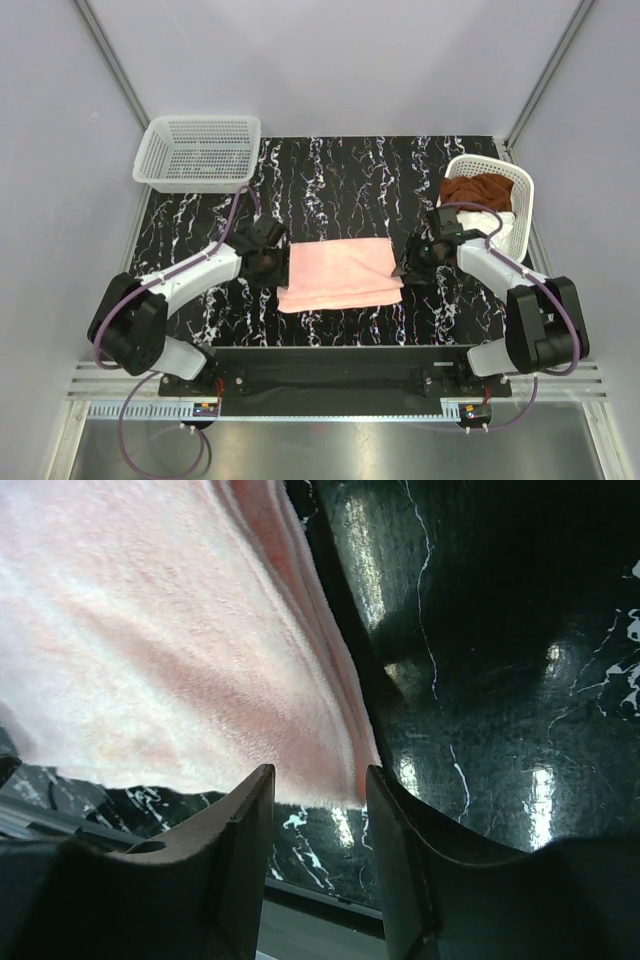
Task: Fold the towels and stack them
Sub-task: Fold the towel
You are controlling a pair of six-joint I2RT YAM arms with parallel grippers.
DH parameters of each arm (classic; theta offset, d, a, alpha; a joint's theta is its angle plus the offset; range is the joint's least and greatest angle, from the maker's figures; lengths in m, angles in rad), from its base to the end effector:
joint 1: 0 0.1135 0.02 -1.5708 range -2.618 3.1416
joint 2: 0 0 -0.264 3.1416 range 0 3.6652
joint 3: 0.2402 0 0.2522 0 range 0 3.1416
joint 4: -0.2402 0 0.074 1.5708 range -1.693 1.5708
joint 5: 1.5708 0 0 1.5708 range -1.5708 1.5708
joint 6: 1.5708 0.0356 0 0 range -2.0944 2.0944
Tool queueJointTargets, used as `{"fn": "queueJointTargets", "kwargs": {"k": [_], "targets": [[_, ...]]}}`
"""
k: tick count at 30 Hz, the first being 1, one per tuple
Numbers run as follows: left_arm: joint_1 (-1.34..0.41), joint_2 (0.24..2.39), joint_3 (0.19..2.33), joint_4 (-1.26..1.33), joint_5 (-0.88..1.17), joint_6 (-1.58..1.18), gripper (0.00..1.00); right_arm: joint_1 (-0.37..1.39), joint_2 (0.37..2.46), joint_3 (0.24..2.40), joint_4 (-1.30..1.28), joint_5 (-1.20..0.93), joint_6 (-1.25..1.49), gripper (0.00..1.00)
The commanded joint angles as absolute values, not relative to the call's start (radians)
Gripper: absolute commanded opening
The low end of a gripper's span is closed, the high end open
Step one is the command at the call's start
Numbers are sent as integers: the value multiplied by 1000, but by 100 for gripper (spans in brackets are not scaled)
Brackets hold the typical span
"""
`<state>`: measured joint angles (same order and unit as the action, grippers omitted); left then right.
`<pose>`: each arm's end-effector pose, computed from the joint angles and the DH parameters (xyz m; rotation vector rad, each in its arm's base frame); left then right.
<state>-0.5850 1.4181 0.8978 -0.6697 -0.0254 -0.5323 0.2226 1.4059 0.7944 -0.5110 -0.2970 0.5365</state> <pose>0.2197 -0.1444 0.2030 0.0668 2.7934 -0.2554 0.2498 0.0672 0.1850 0.3396 2.7498 0.6187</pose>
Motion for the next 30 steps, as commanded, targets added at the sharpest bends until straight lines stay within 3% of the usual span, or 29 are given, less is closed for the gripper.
{"fn": "queueJointTargets", "kwargs": {"k": [1, 5, 13, 20, 25, 27, 30], "targets": [[-587, 1448, 839, -551, -6, -626, 55, 262, 1437, 805, -476, -206, 577, 49], [-588, 1479, 834, -552, -37, -637, 54, 264, 1434, 758, -445, -190, 601, 49], [-588, 1491, 839, -528, -34, -653, 48, 267, 1427, 738, -410, -195, 609, 39], [-586, 1509, 833, -522, -22, -666, 42, 278, 1413, 726, -429, -199, 663, 50], [-586, 1506, 812, -514, -29, -675, 35, 279, 1391, 681, -396, -196, 701, 49], [-588, 1506, 808, -512, -34, -675, 28, 281, 1388, 678, -394, -187, 701, 44], [-588, 1503, 816, -532, -51, -673, 15, 282, 1378, 687, -400, -170, 698, 25]]}}
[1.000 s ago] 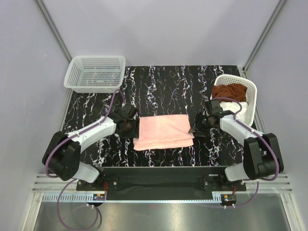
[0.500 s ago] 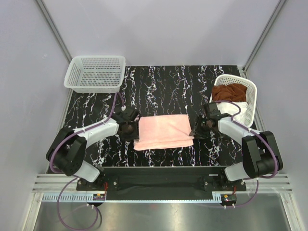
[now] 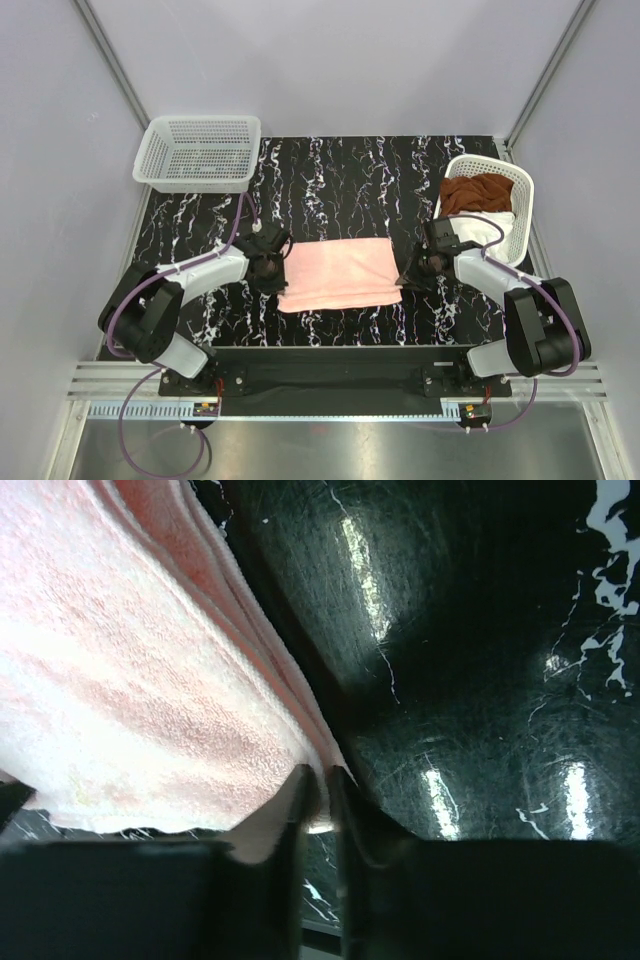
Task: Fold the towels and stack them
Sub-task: Fold the towel
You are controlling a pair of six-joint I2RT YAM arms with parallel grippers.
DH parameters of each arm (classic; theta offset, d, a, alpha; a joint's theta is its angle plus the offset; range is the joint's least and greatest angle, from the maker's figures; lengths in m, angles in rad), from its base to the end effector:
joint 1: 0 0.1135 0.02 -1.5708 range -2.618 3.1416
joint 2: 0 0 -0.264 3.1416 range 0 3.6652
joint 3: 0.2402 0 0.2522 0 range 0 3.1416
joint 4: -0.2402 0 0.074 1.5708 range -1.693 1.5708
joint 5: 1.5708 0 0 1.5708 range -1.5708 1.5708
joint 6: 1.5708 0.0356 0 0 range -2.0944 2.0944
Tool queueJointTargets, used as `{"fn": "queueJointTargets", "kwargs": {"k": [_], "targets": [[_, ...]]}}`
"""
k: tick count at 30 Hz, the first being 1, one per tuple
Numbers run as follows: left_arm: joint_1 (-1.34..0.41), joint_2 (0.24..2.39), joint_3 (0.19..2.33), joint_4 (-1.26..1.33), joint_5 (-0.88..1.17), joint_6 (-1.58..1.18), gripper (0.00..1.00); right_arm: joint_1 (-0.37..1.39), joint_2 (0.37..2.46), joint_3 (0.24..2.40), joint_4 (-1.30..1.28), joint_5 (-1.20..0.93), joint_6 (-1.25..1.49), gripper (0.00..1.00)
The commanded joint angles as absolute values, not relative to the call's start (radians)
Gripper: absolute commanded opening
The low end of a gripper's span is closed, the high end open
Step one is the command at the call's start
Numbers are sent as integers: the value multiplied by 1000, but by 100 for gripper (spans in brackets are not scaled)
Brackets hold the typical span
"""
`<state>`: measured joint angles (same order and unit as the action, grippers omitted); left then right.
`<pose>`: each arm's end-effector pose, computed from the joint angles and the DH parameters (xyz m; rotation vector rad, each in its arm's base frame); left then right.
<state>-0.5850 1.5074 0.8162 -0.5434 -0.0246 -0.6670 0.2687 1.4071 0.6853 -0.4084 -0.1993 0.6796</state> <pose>0.2226 -0.1464 0.1636 -0.1225 2.8413 -0.2544 0.2362 0.0723 0.1587 0.5082 2.7450 0.5336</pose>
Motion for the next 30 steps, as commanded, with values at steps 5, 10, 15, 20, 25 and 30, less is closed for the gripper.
{"fn": "queueJointTargets", "kwargs": {"k": [5, 10, 15, 20, 25, 30], "targets": [[-588, 1502, 868, -586, -58, -664, 0, 282, 1359, 725, -425, -158, 678, 0], [-591, 1482, 899, -630, -66, -667, 0, 282, 1356, 749, -451, -163, 664, 0], [-594, 1460, 960, -719, -69, -653, 0, 282, 1339, 801, -515, -166, 646, 0], [-604, 1443, 1000, -770, -67, -647, 0, 282, 1325, 831, -571, -173, 627, 0], [-609, 1446, 996, -773, -64, -640, 18, 282, 1302, 825, -578, -170, 623, 1], [-607, 1463, 945, -726, -43, -649, 9, 282, 1308, 793, -543, -198, 632, 3]]}}
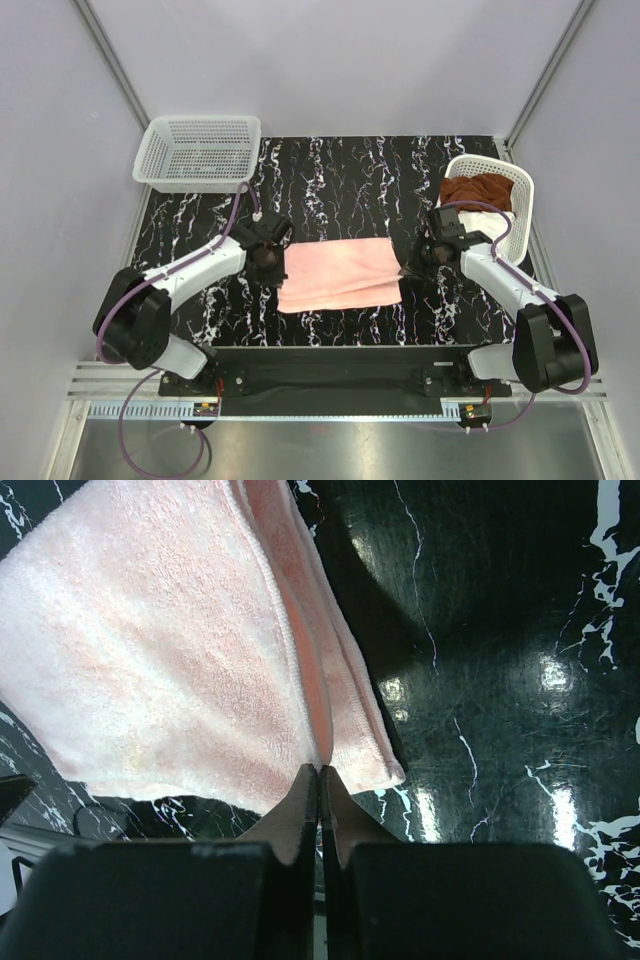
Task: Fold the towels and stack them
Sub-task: Fold the towel
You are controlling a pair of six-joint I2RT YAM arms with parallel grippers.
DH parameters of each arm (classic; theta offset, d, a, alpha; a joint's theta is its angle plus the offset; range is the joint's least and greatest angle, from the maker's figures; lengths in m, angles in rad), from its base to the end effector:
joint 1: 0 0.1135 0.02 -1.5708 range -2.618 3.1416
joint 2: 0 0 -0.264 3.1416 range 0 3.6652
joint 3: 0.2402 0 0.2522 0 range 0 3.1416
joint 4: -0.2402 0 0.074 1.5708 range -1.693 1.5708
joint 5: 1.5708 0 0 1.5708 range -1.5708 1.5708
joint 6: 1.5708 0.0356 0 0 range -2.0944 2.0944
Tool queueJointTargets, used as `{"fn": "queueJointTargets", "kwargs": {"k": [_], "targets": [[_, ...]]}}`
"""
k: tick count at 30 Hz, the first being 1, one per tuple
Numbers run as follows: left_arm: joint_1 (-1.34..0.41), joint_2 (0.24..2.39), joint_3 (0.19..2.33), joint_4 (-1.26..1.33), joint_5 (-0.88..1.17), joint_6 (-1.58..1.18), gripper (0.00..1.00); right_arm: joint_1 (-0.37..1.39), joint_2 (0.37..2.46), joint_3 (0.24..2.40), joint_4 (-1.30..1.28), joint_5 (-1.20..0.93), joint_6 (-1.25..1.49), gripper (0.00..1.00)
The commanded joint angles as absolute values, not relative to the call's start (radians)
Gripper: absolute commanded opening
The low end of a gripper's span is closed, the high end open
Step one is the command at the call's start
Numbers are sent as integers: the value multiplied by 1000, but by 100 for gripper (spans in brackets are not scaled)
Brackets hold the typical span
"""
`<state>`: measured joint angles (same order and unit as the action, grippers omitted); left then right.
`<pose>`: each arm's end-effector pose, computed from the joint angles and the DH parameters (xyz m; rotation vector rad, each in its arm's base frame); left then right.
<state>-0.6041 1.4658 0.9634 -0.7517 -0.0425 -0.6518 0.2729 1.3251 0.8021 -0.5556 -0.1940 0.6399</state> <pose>0.2231 -0.1521 0.2066 -0.0777 2.8514 -0.2186 0.2384 0.0738 0.2032 0.4331 2.6996 0.5413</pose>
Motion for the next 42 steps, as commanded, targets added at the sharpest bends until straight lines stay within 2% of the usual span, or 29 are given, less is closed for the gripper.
{"fn": "queueJointTargets", "kwargs": {"k": [1, 3, 5, 9, 11, 14, 21, 22, 25, 37, 42], "targets": [[-607, 1468, 940, -715, -40, -649, 5, 282, 1307, 789, -537, -201, 632, 3], [-607, 1483, 931, -710, -44, -652, 5, 282, 1308, 779, -531, -201, 632, 3], [-607, 1488, 927, -709, -52, -655, 17, 282, 1310, 776, -526, -199, 632, 3], [-607, 1459, 885, -652, -41, -670, 35, 284, 1315, 773, -520, -204, 630, 3], [-607, 1465, 876, -632, -40, -675, 38, 285, 1318, 770, -515, -207, 632, 3], [-609, 1488, 858, -604, -34, -678, 38, 284, 1319, 769, -511, -207, 630, 3], [-607, 1505, 847, -606, -67, -695, 18, 285, 1318, 762, -506, -204, 627, 3], [-609, 1505, 854, -618, -80, -695, 11, 285, 1318, 761, -505, -201, 629, 3], [-607, 1496, 877, -643, -101, -690, 1, 285, 1318, 756, -499, -199, 627, 2], [-611, 1468, 951, -718, -89, -690, 0, 285, 1324, 778, -521, -183, 605, 0], [-617, 1404, 980, -793, -84, -698, 0, 285, 1324, 853, -661, -138, 591, 0]]}}
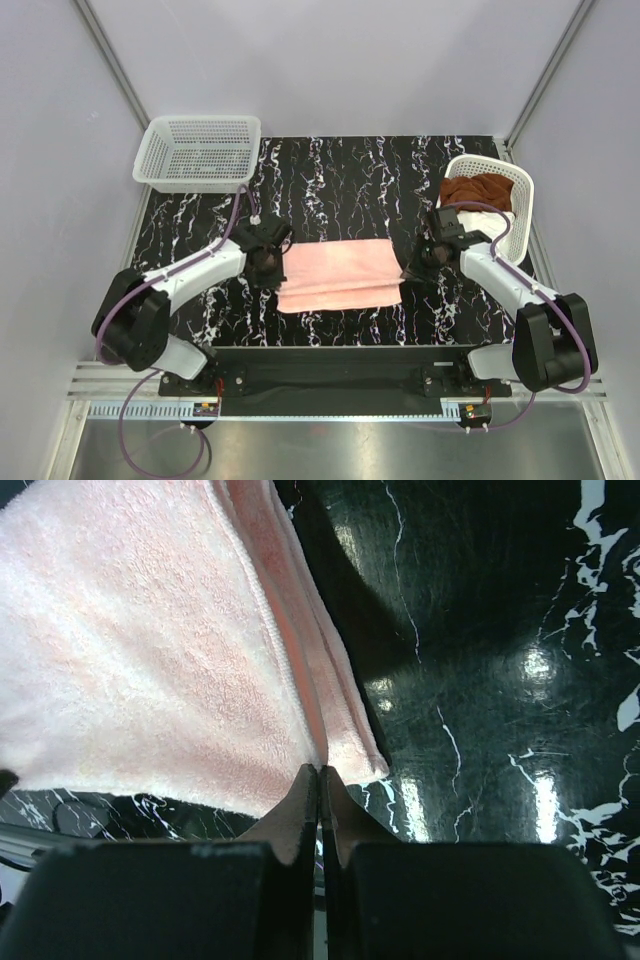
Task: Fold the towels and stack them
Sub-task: Fold the towel
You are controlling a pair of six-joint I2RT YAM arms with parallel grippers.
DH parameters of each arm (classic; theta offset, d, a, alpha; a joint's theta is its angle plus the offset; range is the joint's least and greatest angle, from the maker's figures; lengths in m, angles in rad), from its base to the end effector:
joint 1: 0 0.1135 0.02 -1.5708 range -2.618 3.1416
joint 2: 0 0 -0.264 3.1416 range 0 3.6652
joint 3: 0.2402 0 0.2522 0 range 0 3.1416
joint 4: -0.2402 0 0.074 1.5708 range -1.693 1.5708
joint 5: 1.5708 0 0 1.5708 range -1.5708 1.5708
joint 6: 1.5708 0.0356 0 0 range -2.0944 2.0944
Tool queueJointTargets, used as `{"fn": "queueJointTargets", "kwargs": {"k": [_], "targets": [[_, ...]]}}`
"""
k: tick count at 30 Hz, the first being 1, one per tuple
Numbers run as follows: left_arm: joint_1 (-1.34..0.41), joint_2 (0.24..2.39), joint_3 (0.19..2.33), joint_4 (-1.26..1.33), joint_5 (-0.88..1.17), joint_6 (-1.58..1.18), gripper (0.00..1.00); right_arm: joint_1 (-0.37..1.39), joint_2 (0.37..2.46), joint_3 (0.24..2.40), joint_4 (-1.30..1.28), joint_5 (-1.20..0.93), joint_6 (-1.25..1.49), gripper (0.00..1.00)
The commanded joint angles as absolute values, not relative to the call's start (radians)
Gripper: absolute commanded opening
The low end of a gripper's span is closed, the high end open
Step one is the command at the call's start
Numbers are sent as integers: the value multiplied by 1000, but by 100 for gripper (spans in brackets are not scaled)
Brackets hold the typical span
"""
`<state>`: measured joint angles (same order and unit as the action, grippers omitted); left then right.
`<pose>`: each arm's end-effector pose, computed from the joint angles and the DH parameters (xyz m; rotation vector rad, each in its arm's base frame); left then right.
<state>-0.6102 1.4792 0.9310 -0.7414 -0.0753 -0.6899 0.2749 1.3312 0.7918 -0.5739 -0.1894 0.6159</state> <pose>0.2200 -0.1506 0.1947 -0.1295 2.8654 -0.1597 0.2354 0.0734 0.1979 0.4088 2.7342 0.5141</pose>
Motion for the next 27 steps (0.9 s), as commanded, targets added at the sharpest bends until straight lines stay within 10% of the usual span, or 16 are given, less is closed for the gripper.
{"fn": "queueJointTargets", "kwargs": {"k": [1, 27], "targets": [[-618, 1387, 977, -796, -78, -701, 0, 285, 1313, 850, -669, -135, 600, 0], [-673, 1371, 793, -693, -35, -745, 0, 285, 1266, 669, -528, -187, 660, 0]]}}
